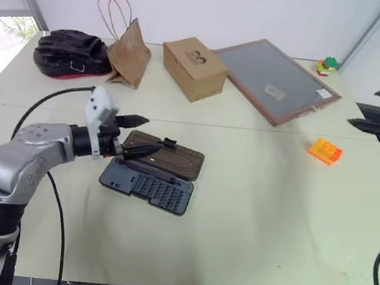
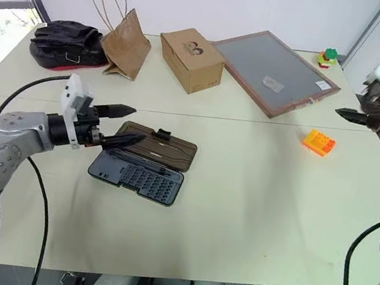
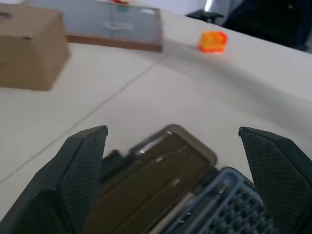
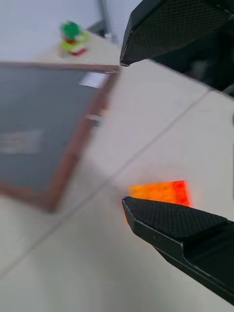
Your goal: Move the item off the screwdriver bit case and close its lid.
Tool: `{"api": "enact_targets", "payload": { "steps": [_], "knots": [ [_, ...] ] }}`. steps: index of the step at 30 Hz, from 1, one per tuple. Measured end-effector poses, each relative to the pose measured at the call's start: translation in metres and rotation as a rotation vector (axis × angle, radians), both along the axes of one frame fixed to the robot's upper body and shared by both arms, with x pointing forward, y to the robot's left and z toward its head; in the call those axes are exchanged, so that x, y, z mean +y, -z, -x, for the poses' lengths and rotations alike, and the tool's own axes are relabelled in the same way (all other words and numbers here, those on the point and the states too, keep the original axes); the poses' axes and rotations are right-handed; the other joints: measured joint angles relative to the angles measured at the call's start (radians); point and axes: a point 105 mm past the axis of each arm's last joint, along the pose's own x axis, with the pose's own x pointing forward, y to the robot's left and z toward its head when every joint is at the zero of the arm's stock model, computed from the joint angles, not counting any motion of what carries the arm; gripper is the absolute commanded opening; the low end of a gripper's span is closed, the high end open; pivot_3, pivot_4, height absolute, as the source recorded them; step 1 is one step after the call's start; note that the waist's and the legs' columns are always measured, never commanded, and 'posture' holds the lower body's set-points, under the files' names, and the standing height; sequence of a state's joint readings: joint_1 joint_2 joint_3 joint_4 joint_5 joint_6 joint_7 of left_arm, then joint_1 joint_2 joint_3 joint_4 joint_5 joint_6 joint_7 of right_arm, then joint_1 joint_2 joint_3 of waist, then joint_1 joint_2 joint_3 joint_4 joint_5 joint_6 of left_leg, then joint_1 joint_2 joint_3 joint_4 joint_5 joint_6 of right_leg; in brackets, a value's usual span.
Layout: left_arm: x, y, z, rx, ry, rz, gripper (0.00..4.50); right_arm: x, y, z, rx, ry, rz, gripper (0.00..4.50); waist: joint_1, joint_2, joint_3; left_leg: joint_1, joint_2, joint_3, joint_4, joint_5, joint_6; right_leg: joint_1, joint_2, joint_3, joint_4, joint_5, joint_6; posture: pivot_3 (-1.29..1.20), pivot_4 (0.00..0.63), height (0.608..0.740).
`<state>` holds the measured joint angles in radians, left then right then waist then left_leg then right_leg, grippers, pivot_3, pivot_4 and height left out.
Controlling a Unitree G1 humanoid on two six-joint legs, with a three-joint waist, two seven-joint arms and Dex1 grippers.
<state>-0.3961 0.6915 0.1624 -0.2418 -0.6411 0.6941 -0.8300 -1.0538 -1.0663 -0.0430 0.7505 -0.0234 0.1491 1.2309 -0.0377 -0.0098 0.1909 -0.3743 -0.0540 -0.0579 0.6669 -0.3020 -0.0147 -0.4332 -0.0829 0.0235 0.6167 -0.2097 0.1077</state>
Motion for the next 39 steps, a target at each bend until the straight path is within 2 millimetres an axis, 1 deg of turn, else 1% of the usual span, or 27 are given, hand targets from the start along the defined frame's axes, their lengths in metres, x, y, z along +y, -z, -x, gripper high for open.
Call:
{"api": "enact_targets", "payload": {
  "steps": [2, 3, 4, 5, 6, 7, 9, 10, 11, 14, 16, 21, 24, 26, 28, 31, 34, 39],
  "knots": [
    [0.006, -0.001, -0.003, -0.004, -0.029, 0.003, 4.5, 0.014, 0.0, 0.006, 0.003, -0.051, -0.103, 4.46, -0.002, 0.0, 0.0, 0.0, 0.0, 0.0, 0.0, 0.0, 0.0, 0.0, 0.0, 0.0, 0.001, 0.0, 0.0, 0.0, 0.15, 0.74],
    [0.01, -0.001, -0.004, -0.007, -0.048, 0.0, 4.5, 0.03, 0.0, 0.011, -0.001, -0.102, -0.184, 4.46, -0.002, 0.0, 0.0, 0.0, 0.0, 0.0, 0.0, 0.0, 0.0, 0.0, 0.0, 0.0, 0.001, 0.0, 0.0, 0.0, 0.15, 0.74],
    [0.016, 0.001, -0.007, -0.008, -0.077, -0.007, 4.5, 0.052, 0.004, 0.017, 0.002, -0.173, -0.261, 4.46, -0.005, 0.0, -0.001, 0.001, 0.001, -0.001, 0.0, 0.0, 0.0, 0.0, 0.001, 0.0, 0.001, 0.0, 0.0, 0.0, 0.15, 0.74],
    [0.023, 0.002, -0.01, -0.006, -0.109, -0.008, 4.5, 0.078, 0.014, 0.024, 0.034, -0.254, -0.336, 4.46, -0.006, 0.0, -0.001, 0.001, 0.002, -0.001, 0.0, 0.0, 0.0, -0.001, 0.001, 0.0, 0.002, 0.0, 0.0, 0.0, 0.15, 0.74],
    [0.027, 0.004, -0.011, -0.006, -0.125, -0.01, 4.5, 0.093, 0.021, 0.028, 0.059, -0.294, -0.38, 4.46, -0.006, 0.0, -0.001, 0.001, 0.002, -0.001, 0.0, 0.0, 0.0, -0.001, 0.001, 0.0, 0.002, 0.0, 0.0, 0.0, 0.15, 0.74],
    [0.034, 0.007, -0.012, -0.001, -0.15, -0.015, 4.5, 0.117, 0.039, 0.037, 0.122, -0.351, -0.449, 4.46, -0.003, 0.0, -0.001, 0.0, 0.002, -0.001, 0.0, 0.0, 0.0, -0.001, 0.001, 0.0, 0.003, 0.0, 0.0, 0.0, 0.15, 0.74],
    [0.042, 0.012, -0.013, 0.015, -0.177, -0.023, 4.5, 0.139, 0.06, 0.048, 0.202, -0.386, -0.509, 4.46, 0.004, 0.0, -0.001, -0.001, 0.0, -0.001, 0.0, 0.0, 0.0, -0.002, 0.0, 0.0, 0.003, 0.0, 0.0, 0.0, 0.15, 0.74],
    [0.047, 0.015, -0.013, 0.023, -0.193, -0.026, 4.5, 0.151, 0.074, 0.055, 0.243, -0.398, -0.536, 4.46, 0.014, 0.0, -0.001, -0.001, 0.0, -0.001, 0.001, 0.0, 0.001, -0.002, -0.001, 0.0, 0.003, 0.0, 0.0, 0.0, 0.15, 0.74],
    [0.049, 0.018, -0.013, 0.031, -0.201, -0.027, 4.5, 0.161, 0.083, 0.059, 0.271, -0.409, -0.551, 4.46, 0.02, 0.0, -0.001, -0.001, 0.0, -0.001, 0.001, 0.0, 0.001, -0.002, -0.001, 0.0, 0.002, 0.0, 0.0, 0.0, 0.15, 0.74],
    [0.055, 0.024, -0.012, 0.046, -0.222, -0.028, 4.5, 0.191, 0.107, 0.065, 0.329, -0.433, -0.584, 4.46, 0.029, -0.001, -0.001, -0.001, -0.002, -0.001, 0.001, -0.001, 0.001, -0.002, -0.003, -0.001, 0.003, 0.0, 0.0, 0.0, 0.15, 0.74],
    [0.055, 0.024, -0.012, 0.047, -0.223, -0.023, 4.5, 0.196, 0.112, 0.065, 0.339, -0.431, -0.572, 4.46, 0.031, -0.001, -0.001, -0.001, -0.003, -0.001, 0.001, -0.001, 0.001, -0.001, -0.004, -0.001, 0.002, 0.0, 0.0, 0.0, 0.15, 0.74],
    [0.053, 0.023, -0.01, 0.052, -0.205, -0.016, 4.5, 0.186, 0.102, 0.054, 0.298, -0.401, -0.525, 4.46, 0.026, -0.001, -0.001, -0.001, -0.002, -0.001, 0.001, -0.001, 0.002, -0.001, -0.003, -0.002, 0.002, 0.0, 0.0, 0.0, 0.15, 0.74],
    [0.048, 0.022, 0.003, 0.072, -0.13, -0.048, 4.5, 0.187, 0.1, 0.043, 0.289, -0.396, -0.489, 4.46, 0.013, -0.001, -0.001, 0.0, -0.001, 0.0, 0.0, -0.001, 0.002, -0.002, -0.001, -0.001, 0.003, 0.0, 0.0, 0.0, 0.15, 0.74],
    [0.045, 0.022, 0.013, 0.095, -0.078, -0.08, 4.5, 0.194, 0.103, 0.032, 0.313, -0.391, -0.461, 4.46, 0.007, -0.001, -0.001, 0.0, 0.0, 0.0, 0.0, -0.001, 0.002, -0.002, -0.001, -0.001, 0.003, 0.0, 0.0, 0.0, 0.15, 0.74],
    [0.042, 0.02, 0.02, 0.11, -0.041, -0.09, 4.5, 0.207, 0.108, 0.021, 0.337, -0.403, -0.428, 4.46, 0.002, -0.001, -0.001, 0.0, 0.001, -0.001, 0.0, -0.001, 0.001, -0.002, 0.0, -0.001, 0.003, 0.0, 0.0, 0.0, 0.15, 0.74],
    [0.042, 0.018, 0.026, 0.13, -0.017, -0.097, 4.5, 0.228, 0.125, 0.001, 0.359, -0.409, -0.35, 4.46, -0.003, -0.001, -0.001, 0.0, 0.0, -0.001, 0.0, -0.001, 0.001, -0.002, 0.0, -0.001, 0.003, 0.0, 0.0, 0.0, 0.15, 0.74],
    [0.039, 0.018, 0.032, 0.141, 0.002, -0.099, 4.5, 0.24, 0.14, -0.017, 0.371, -0.391, -0.285, 4.46, -0.005, -0.001, -0.001, -0.001, 0.0, -0.001, 0.0, -0.001, 0.001, -0.003, 0.0, -0.001, 0.003, 0.0, 0.0, 0.0, 0.15, 0.74],
    [0.047, 0.02, 0.042, 0.165, -0.035, -0.125, 4.5, 0.257, 0.152, -0.04, 0.353, -0.396, -0.134, 4.46, -0.007, -0.001, -0.001, -0.002, 0.0, -0.001, 0.0, 0.001, -0.001, -0.005, 0.0, -0.001, 0.003, 0.0, 0.0, 0.0, 0.15, 0.74]
  ]
}}
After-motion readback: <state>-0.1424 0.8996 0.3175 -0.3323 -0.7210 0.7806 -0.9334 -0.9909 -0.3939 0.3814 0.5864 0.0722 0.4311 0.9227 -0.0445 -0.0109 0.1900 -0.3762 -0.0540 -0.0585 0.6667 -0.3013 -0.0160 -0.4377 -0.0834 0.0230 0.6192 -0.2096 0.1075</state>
